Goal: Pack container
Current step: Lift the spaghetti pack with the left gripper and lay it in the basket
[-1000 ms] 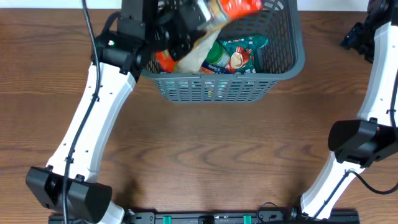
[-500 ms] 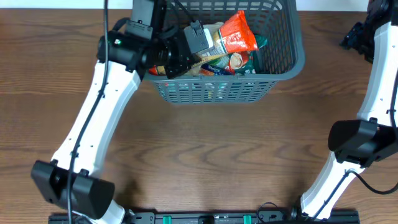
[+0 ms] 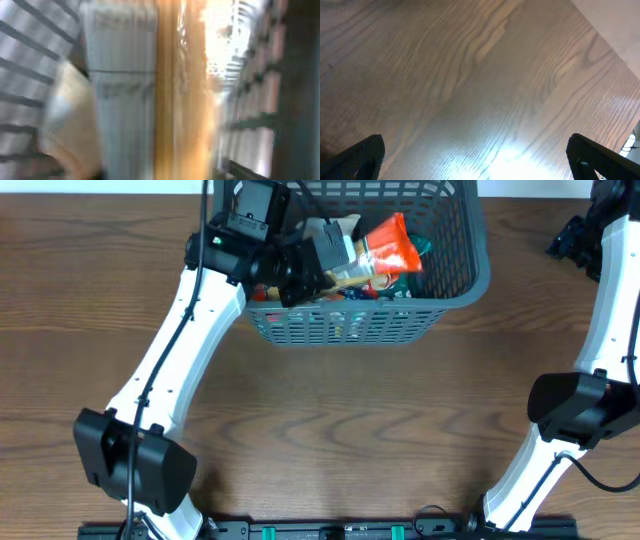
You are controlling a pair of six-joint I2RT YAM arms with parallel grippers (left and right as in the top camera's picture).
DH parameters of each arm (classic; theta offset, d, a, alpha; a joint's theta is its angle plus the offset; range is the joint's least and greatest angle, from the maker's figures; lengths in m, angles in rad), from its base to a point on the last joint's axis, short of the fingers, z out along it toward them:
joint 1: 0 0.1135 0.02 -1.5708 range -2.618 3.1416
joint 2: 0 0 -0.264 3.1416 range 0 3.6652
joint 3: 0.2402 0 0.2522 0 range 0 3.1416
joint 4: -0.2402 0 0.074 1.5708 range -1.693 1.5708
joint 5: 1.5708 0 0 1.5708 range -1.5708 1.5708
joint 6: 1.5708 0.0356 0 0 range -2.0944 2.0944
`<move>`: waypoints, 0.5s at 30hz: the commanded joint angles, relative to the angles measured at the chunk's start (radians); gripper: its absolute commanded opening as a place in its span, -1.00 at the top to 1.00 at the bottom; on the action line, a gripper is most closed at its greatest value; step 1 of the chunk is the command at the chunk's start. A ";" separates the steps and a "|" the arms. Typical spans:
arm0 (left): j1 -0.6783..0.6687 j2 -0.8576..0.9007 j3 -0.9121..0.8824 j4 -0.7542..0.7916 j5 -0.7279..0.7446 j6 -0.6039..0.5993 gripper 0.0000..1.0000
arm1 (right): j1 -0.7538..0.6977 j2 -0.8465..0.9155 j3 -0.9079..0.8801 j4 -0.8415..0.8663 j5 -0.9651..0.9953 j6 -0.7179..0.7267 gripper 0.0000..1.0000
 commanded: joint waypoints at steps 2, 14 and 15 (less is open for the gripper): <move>0.000 0.023 0.024 0.045 0.007 -0.043 -0.97 | 0.004 -0.011 -0.003 0.000 0.012 0.012 -0.98; 0.001 -0.019 0.076 0.085 -0.082 -0.193 -0.97 | 0.005 -0.011 -0.003 -0.001 0.012 0.012 -0.99; 0.001 -0.029 0.100 0.084 -0.121 -0.209 -0.96 | 0.005 -0.011 -0.003 0.000 0.012 0.012 -0.99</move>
